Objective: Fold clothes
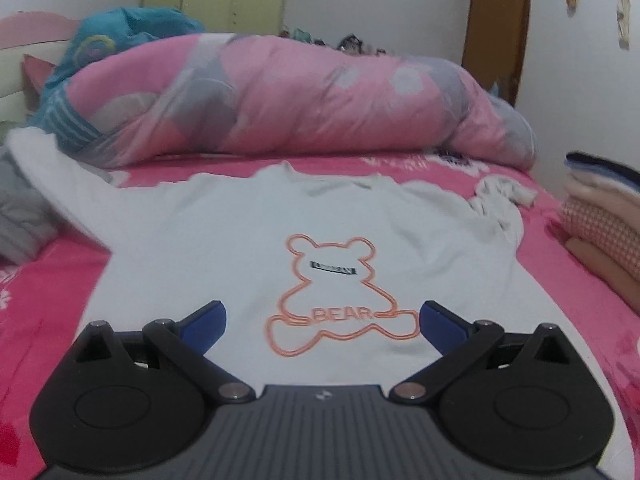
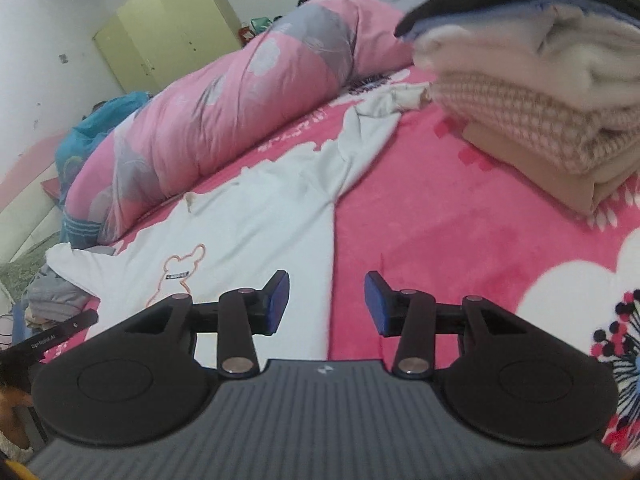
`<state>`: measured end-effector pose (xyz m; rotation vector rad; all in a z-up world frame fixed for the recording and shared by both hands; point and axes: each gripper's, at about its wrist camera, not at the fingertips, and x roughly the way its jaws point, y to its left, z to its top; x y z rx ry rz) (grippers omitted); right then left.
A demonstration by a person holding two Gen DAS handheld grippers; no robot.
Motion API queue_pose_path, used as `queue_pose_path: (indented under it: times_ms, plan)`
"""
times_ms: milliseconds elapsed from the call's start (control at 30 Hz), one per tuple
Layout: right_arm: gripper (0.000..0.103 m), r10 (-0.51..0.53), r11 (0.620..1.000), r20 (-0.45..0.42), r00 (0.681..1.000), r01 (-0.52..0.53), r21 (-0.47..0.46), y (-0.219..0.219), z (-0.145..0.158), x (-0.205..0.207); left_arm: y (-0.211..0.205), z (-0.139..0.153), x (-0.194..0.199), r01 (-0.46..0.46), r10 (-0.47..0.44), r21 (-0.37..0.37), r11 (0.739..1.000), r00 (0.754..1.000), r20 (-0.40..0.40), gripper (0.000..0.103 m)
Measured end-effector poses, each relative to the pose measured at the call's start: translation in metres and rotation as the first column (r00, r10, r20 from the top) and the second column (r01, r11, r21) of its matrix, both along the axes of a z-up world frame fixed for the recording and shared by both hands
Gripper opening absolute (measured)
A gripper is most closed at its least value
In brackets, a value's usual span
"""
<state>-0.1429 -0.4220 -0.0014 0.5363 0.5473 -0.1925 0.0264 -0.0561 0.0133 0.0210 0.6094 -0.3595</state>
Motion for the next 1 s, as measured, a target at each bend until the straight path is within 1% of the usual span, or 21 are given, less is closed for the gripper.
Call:
queue_pose_path:
  times_ms: [67, 167, 267, 400, 467, 533, 633, 667, 733, 833, 900, 1000]
  plan:
    - [0.041, 0.002, 1.0, 0.005, 1.0, -0.002, -0.003, -0.006, 0.0, 0.014, -0.009, 0.002, 0.009, 0.002, -0.002, 0.007, 1.0, 1.0, 0.012, 0.103]
    - [0.045, 0.003, 1.0, 0.011, 1.0, -0.003, -0.018, -0.021, 0.0, 0.051, -0.023, -0.002, 0.029, -0.008, 0.007, 0.01, 1.0, 1.0, 0.029, 0.103]
    - [0.046, 0.0, 0.999, -0.005, 1.0, 0.0, -0.042, -0.037, -0.007, 0.092, -0.034, -0.017, 0.052, -0.024, 0.023, 0.013, 1.0, 0.999, 0.026, 0.103]
    - [0.046, -0.026, 0.995, -0.035, 0.999, 0.022, -0.095, -0.057, -0.017, 0.147, -0.046, -0.041, 0.078, -0.023, 0.023, 0.01, 1.0, 1.0, 0.014, 0.103]
    - [0.046, -0.042, 0.989, -0.039, 0.998, 0.036, -0.141, -0.069, -0.02, 0.175, -0.047, -0.054, 0.088, -0.009, 0.009, -0.013, 1.0, 1.0, 0.003, 0.103]
    - [0.046, -0.065, 0.983, -0.048, 0.997, 0.056, -0.174, -0.082, -0.022, 0.203, -0.045, -0.067, 0.096, 0.001, -0.002, -0.052, 0.999, 1.0, -0.026, 0.103]
    - [0.046, -0.14, 0.974, -0.068, 0.988, 0.125, -0.188, -0.109, -0.025, 0.248, -0.039, -0.083, 0.105, -0.001, -0.008, -0.112, 0.994, 0.996, -0.084, 0.103]
    - [0.046, -0.163, 0.974, -0.071, 0.984, 0.149, -0.172, -0.12, -0.027, 0.263, -0.036, -0.085, 0.107, -0.003, -0.01, -0.131, 0.991, 0.995, -0.096, 0.103]
    - [0.046, -0.212, 0.971, -0.078, 0.974, 0.201, -0.127, -0.143, -0.032, 0.292, -0.033, -0.087, 0.107, -0.006, -0.009, -0.159, 0.987, 0.996, -0.093, 0.103]
    - [0.046, -0.276, 0.961, -0.092, 0.957, 0.273, -0.044, -0.17, -0.04, 0.326, -0.032, -0.089, 0.106, -0.004, -0.011, -0.163, 0.987, 0.996, -0.089, 0.103]
    - [0.046, -0.336, 0.942, -0.139, 0.931, 0.333, -0.051, -0.183, -0.046, 0.348, -0.033, -0.09, 0.106, -0.002, -0.011, -0.161, 0.987, 0.996, -0.084, 0.103]
    - [0.046, -0.406, 0.914, -0.184, 0.895, 0.401, -0.064, -0.197, -0.054, 0.372, -0.031, -0.091, 0.107, 0.0, -0.015, -0.177, 0.984, 0.996, -0.085, 0.103]
